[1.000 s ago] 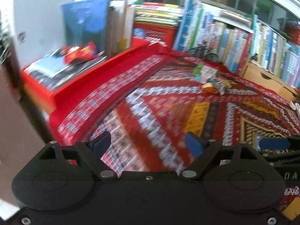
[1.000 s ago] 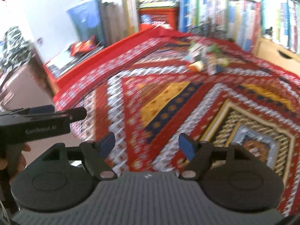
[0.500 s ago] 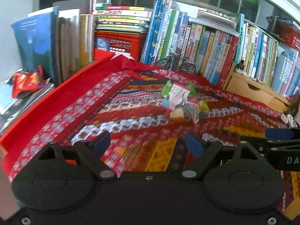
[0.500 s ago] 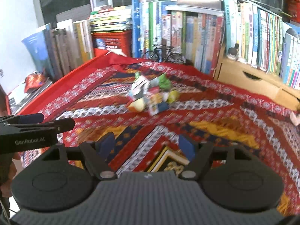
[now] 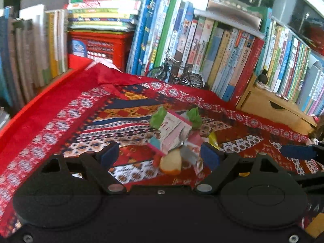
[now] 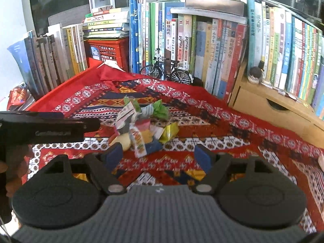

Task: Collect trash
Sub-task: 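Grasp the pink ICE paper wrapper with the left tool while the right tool reaches into the pile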

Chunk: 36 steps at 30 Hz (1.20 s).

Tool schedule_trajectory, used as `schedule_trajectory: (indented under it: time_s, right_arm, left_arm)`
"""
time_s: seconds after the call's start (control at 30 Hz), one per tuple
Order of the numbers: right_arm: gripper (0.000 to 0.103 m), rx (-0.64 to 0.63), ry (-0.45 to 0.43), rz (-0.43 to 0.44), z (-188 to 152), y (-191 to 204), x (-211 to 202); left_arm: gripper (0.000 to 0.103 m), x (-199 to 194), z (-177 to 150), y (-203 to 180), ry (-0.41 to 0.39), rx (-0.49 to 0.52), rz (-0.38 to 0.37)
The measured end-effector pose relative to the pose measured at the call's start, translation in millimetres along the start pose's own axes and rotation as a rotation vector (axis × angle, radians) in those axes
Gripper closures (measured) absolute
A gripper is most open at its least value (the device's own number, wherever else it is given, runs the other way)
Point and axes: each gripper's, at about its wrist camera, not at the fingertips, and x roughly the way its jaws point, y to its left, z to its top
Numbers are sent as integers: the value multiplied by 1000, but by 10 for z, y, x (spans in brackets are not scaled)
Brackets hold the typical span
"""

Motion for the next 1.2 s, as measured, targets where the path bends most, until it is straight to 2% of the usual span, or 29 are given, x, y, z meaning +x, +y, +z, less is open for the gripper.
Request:
schedule_trajectory:
  time_s: [0.37,0.53,0.73,0.83,1.0,1.1,1.2]
  right_arm:
    - [17,-97,62,73,-23,11,718]
    - [17,-110,90,88,-53,45,945]
    - [17,-128,99,106,-66,72,1123]
    - [17,-143,96,118,-65,98,1189]
    - [18,-152,92,135,-61,141,1277]
    - [24,-145,92,142,-60,149,1309]
    - [26,-140,86,141,-53,150,1314]
  left_arm:
    - [17,777,158,-74,62,-17,-40]
    - [19,982,162,-46,93,-41,-46]
    - [31,1128,177,-42,121,-65,-96]
    - [45,1172,187,-42,129,-74,-95]
    - [53,1161,203,-58,115,-53,-90]
    - [57,1147,215,-56,109,-46,-92]
    - [58,1121,221,-52,101,-42,-90]
